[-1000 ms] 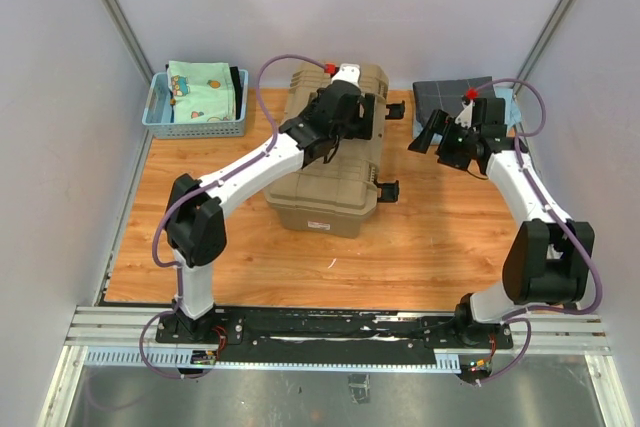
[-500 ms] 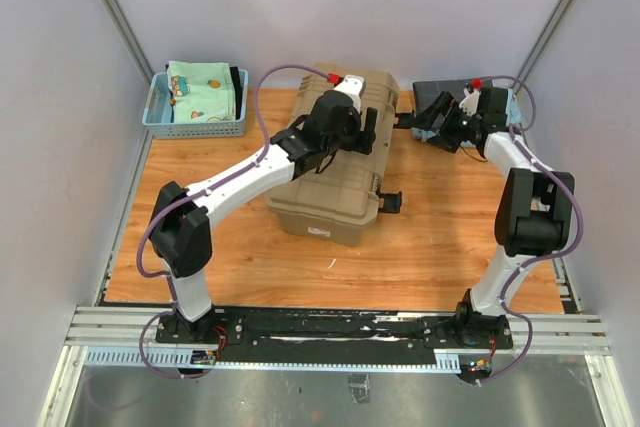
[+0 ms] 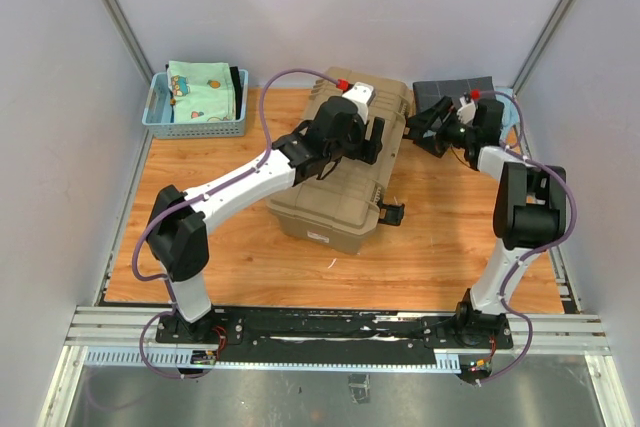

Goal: Pack the tool kit
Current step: Close the toolbox at the center of the board.

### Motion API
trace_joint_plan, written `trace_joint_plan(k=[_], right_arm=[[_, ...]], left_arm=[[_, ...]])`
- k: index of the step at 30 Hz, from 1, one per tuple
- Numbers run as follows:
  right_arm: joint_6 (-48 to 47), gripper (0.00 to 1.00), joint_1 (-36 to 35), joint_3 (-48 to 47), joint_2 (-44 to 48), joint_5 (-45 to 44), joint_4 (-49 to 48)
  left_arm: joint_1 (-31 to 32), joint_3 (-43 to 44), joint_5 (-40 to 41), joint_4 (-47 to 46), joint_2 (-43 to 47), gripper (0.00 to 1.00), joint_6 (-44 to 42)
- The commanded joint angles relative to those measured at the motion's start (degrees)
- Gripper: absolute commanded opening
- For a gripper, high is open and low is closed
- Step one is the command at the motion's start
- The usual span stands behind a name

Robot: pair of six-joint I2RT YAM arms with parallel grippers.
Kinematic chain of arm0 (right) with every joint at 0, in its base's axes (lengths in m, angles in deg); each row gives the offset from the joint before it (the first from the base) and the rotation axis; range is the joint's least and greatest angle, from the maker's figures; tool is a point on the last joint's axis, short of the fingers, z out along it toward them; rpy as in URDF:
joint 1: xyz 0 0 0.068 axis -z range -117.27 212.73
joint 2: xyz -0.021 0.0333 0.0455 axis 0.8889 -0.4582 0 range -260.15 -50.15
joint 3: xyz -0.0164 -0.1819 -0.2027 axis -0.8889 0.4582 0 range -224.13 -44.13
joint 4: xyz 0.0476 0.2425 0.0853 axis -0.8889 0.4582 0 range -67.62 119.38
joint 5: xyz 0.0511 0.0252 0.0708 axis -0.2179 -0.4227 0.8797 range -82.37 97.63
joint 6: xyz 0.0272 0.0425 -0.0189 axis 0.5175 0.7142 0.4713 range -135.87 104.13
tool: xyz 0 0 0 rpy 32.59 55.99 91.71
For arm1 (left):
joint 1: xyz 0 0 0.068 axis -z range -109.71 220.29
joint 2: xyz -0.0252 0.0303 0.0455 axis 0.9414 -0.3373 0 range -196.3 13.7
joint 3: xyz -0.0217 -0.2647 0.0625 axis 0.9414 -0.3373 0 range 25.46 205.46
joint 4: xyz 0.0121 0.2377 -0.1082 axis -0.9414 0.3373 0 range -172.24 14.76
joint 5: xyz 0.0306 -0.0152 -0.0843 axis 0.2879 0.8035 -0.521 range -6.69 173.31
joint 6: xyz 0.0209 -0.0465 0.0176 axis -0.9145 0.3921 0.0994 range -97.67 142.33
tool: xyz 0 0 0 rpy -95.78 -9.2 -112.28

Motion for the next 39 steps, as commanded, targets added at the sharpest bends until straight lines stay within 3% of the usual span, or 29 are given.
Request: trace_joint_plan(k=[1,25,30,39], right_arm=[[7.19,0.98,0.6,3.82,-1.65,3.71,-10.98],[46.49,0.99,-1.47,1.16,-19.93,8.4,-65.43],[47.53,0.98,-1.41,1.49,-17.74,10.51,-65.66],[34.97,0.99,0.09,5.59,-9.41,11.63,-49.58]], left_arm=[[3.95,-3.3,-8.44,22.11,-5.25,0.81,-5.41],[3.95,1.19,-11.56,23.2,-7.34,0.81,-6.69],[3.91,1.9,-11.22,23.28,-8.03,0.81,-7.8],[0.05,3.77,-11.95,23.47,-10.42,0.78,-7.63]])
